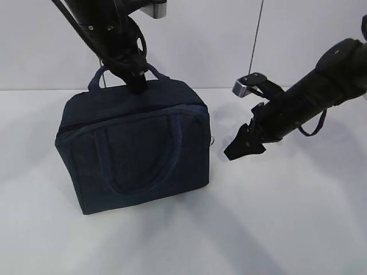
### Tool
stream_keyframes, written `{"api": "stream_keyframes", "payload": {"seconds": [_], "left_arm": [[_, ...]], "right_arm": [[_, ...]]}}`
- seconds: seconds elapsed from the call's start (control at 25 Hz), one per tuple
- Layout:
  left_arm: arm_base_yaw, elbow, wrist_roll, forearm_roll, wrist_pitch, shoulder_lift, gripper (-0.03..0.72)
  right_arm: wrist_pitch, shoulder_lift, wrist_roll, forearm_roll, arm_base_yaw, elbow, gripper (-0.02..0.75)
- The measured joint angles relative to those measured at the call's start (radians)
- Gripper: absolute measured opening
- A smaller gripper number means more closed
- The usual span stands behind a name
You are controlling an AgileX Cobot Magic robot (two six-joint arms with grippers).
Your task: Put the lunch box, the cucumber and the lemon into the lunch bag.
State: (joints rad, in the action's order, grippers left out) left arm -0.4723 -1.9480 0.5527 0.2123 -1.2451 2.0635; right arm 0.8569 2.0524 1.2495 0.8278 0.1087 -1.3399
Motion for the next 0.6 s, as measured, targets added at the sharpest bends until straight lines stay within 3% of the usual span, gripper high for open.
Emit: {"api": "stream_keyframes", "payload": {"seconds": [0.28,0.36,0.48,0.6], "left_arm": [[0.0,0.0,-0.049,-0.004,0.0,0.0,0.042],[0.0,0.0,-0.071,-0.016,0.0,0.0,0.118],[0.0,0.0,-0.108,-0.039,0.002,-0.004,0.334],[0.001,-0.007,-0.137,-0.056,0.002,-0.015,0.477]], "right_arm": [[0.05,-0.117,-0.219,-0.163,0.0,-0.017,0.41],[0.082,-0.144,-0.279,-0.211,0.0,-0.018,0.41],[0.151,-0.192,-0.32,-0.241,0.0,-0.02,0.408],[0.24,-0.225,-0.361,-0.245,0.0,-0.03,0.407]]}}
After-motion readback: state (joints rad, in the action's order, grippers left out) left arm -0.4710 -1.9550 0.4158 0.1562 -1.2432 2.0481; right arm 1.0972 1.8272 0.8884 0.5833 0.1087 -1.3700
